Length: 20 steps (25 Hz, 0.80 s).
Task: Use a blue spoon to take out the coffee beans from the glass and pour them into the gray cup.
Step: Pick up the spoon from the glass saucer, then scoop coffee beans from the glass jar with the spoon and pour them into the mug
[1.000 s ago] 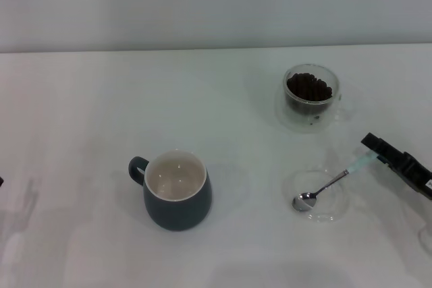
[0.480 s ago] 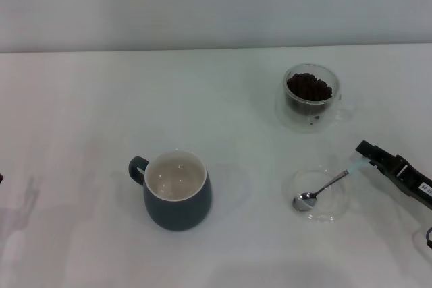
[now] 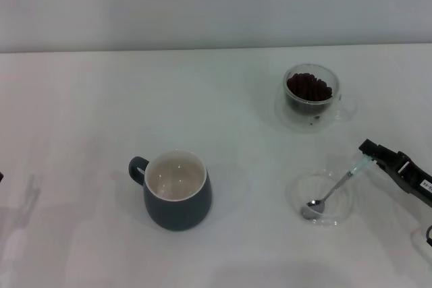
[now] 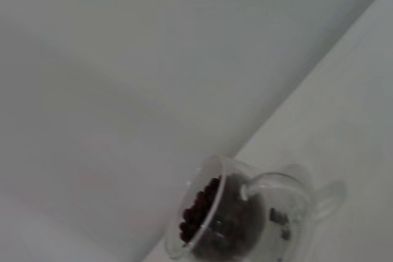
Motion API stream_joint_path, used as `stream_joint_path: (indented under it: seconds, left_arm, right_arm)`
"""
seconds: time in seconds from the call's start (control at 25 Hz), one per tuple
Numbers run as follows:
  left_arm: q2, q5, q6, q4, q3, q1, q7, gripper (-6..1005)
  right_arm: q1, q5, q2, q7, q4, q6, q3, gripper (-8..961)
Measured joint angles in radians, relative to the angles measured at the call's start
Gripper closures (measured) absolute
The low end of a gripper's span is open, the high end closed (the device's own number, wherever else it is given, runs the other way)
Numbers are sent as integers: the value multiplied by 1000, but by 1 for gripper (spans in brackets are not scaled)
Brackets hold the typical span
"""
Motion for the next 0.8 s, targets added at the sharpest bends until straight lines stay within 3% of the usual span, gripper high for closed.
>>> stream_joint_path:
  seconds: [0.48,0.8]
  left_arm:
    - [-2,0,1,0,0,0,0,133]
    - [-2,0,1,0,0,-1,0,133]
  right_arm:
    - [3,41,0,-12,-36,-97,37,802]
    - [73,43,4,-153,-136,-94,166,801]
